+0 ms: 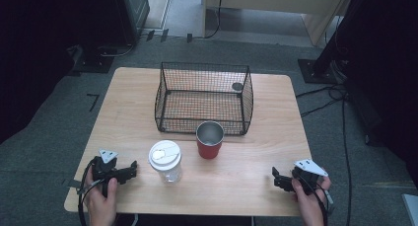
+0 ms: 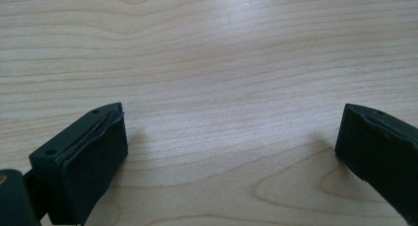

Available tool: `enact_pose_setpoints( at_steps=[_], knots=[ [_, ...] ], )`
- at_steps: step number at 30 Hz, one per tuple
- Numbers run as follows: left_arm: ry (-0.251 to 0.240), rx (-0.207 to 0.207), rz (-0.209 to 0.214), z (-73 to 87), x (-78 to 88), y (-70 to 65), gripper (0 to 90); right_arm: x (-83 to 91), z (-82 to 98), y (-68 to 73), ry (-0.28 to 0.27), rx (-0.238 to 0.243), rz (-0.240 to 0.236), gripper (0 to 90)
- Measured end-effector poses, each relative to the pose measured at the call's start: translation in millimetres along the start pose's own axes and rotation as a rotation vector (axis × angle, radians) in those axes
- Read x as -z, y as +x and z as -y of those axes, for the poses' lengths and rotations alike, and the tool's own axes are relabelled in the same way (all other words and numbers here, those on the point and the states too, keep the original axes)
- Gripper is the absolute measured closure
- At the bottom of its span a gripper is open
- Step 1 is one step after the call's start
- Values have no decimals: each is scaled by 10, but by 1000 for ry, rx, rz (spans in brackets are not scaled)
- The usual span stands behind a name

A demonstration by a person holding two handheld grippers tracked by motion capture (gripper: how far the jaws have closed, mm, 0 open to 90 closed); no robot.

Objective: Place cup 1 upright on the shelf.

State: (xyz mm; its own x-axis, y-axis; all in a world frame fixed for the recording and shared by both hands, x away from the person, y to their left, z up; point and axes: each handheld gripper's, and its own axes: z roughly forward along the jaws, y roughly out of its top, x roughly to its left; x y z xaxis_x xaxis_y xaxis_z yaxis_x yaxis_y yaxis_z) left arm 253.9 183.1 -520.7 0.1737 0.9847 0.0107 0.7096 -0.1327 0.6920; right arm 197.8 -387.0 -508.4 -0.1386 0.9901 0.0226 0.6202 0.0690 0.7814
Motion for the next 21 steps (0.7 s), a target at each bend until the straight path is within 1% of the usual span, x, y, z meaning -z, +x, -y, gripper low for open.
enact_pose_setpoints(
  at_steps=[2,3,4,5,6,7,10,12,16,17,21],
  knots=[
    [0,0,0,0,0,0,0,34,-35,40,-27,-1,-3,0],
    [0,0,0,0,0,-1,0,57,-67,69,-45,2,-19,0],
    [0,0,0,0,0,-1,0,57,-67,69,-45,2,-19,0],
    [0,0,0,0,0,-1,0,72,-86,90,-51,2,-33,0],
    [0,0,0,0,0,-1,0,102,-135,140,-68,3,-55,0],
    [1,0,-1,0,0,-1,0,102,-135,140,-68,3,-55,0],
    [0,0,0,0,0,-1,0,133,-190,207,-79,6,-86,0],
    [1,0,0,0,0,-1,0,144,-216,244,-82,18,-101,0],
    [0,0,0,0,0,-1,0,145,-275,322,-89,35,-120,0],
    [0,0,0,0,0,-1,0,137,-300,358,-89,48,-129,0],
    [1,0,-1,0,0,-1,0,124,-334,412,-93,55,-142,0]
  ],
)
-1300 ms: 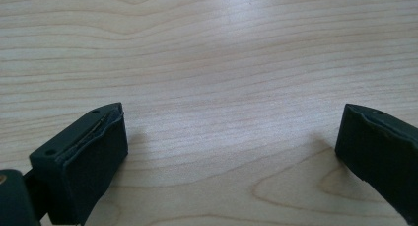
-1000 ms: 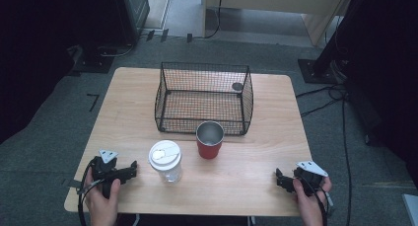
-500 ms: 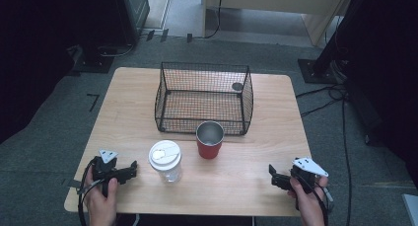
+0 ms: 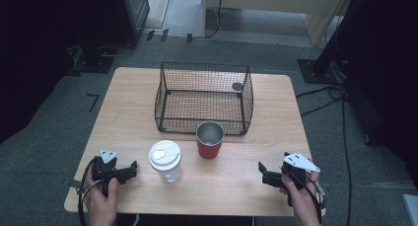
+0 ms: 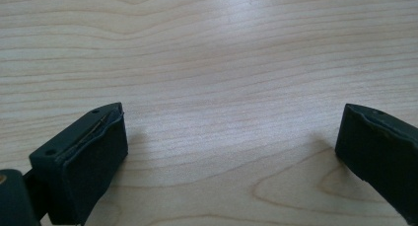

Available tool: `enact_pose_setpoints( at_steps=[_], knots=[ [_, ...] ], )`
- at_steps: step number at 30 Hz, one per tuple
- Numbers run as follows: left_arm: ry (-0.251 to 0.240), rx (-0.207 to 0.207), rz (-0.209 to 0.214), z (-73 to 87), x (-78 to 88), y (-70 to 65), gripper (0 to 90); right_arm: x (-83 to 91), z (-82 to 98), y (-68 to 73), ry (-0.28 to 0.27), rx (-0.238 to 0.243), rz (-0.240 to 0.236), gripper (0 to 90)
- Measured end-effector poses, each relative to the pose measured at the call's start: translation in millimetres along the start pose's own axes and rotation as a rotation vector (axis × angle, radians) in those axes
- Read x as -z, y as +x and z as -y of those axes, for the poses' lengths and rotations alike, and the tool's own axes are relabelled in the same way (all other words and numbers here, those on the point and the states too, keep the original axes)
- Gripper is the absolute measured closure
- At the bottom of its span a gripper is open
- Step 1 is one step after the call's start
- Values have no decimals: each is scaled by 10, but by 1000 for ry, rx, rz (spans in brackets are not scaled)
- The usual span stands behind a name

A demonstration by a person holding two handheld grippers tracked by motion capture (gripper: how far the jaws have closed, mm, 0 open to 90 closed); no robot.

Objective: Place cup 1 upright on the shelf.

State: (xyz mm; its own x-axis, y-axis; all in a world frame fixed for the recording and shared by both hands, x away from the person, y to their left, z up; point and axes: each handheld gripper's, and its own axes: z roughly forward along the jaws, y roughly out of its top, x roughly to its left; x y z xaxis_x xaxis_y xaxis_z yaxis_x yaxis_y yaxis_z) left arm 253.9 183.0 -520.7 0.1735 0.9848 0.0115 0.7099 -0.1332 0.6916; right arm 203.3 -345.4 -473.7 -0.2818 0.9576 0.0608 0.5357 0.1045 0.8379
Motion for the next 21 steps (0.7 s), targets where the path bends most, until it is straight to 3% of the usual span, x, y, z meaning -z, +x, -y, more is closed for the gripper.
enact_pose_setpoints(
  at_steps=[14,21],
  knots=[
    [-1,0,0,0,0,0,0,-71,-220,311,-49,21,-108,0],
    [0,0,0,0,0,0,0,-135,-339,550,-67,51,-157,0]
  ],
)
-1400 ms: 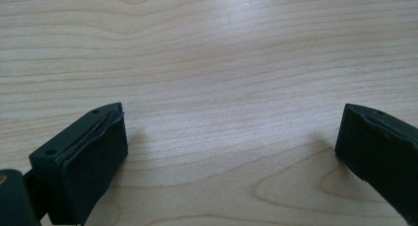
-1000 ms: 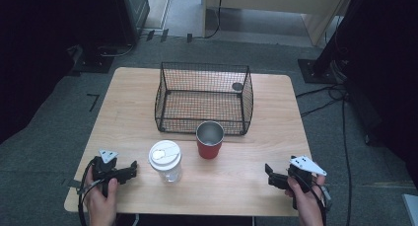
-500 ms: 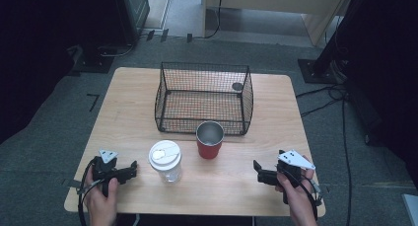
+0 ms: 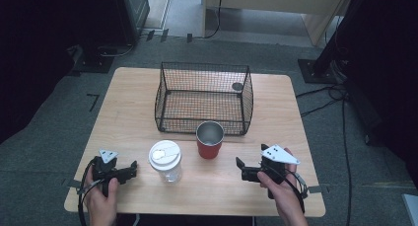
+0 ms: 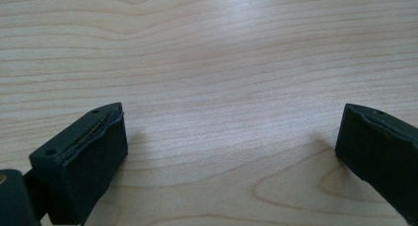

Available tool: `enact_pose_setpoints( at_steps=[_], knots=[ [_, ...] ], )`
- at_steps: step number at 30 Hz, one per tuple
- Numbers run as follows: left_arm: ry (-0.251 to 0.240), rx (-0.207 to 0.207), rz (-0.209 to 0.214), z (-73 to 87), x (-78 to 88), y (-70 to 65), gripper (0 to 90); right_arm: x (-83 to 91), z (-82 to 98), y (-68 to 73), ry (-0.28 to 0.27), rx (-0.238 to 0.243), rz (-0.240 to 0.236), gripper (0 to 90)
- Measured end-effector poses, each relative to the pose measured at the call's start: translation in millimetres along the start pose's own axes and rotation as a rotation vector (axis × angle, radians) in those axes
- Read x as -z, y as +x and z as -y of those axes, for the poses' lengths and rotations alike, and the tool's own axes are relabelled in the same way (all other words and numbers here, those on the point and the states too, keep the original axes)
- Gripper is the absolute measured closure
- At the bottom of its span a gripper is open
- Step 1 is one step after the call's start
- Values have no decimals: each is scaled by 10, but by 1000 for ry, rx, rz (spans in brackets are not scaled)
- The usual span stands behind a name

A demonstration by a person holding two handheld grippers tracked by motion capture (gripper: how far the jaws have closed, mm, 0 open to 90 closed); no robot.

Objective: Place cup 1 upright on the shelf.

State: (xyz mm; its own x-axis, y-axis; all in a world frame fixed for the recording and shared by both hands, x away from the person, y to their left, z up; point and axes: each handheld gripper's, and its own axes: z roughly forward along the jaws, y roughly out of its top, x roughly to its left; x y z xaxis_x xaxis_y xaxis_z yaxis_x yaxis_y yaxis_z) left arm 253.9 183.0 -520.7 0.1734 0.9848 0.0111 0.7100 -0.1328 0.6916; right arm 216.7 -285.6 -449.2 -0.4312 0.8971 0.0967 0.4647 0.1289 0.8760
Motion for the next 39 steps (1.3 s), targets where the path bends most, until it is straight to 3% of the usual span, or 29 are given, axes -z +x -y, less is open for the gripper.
enact_pose_setpoints(
  at_steps=[18,39],
  knots=[
    [0,0,0,0,0,0,0,-274,-144,378,5,55,-50,0],
    [0,0,0,0,0,0,0,-566,-240,629,-5,42,-64,0]
  ],
)
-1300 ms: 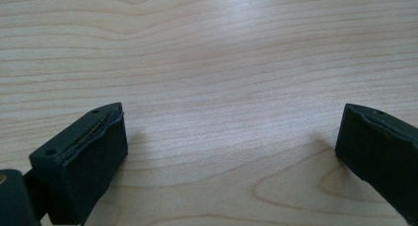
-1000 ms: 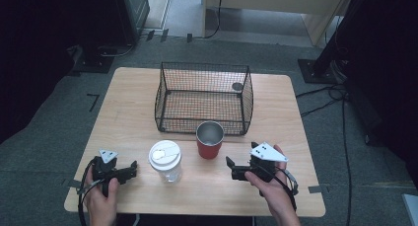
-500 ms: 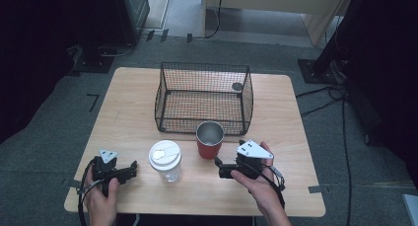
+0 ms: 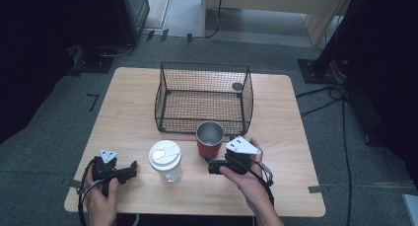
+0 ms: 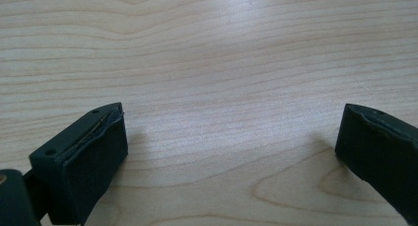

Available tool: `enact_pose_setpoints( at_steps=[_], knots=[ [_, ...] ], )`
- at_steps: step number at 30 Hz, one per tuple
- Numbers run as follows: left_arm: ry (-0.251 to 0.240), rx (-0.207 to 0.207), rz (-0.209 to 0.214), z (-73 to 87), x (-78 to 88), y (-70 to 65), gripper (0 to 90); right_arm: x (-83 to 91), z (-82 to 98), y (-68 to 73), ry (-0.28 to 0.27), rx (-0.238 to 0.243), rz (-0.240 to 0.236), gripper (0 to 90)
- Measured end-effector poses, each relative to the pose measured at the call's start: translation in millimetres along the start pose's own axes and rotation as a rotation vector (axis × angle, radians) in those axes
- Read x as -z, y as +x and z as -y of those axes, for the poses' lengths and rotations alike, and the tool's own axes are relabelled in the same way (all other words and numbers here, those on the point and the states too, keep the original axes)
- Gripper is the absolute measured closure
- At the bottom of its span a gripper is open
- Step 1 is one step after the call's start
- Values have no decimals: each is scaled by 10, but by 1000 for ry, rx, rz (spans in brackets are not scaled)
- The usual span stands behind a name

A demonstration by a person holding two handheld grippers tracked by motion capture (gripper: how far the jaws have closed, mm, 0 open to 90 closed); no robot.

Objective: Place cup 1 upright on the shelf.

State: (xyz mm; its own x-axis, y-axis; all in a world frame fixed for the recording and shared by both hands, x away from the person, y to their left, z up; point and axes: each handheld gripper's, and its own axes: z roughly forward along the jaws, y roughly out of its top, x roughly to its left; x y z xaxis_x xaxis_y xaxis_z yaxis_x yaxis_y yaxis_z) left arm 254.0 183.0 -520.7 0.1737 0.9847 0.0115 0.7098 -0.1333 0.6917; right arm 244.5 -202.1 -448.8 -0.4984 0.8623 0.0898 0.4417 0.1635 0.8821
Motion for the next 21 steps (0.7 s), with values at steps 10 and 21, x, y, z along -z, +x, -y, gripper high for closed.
enact_pose_setpoints(
  at_steps=[10,21],
  knots=[
    [0,0,0,0,0,0,0,-170,-8,25,-2,-20,23,0],
    [0,0,0,0,0,0,0,-379,-23,89,4,-24,50,0]
  ],
)
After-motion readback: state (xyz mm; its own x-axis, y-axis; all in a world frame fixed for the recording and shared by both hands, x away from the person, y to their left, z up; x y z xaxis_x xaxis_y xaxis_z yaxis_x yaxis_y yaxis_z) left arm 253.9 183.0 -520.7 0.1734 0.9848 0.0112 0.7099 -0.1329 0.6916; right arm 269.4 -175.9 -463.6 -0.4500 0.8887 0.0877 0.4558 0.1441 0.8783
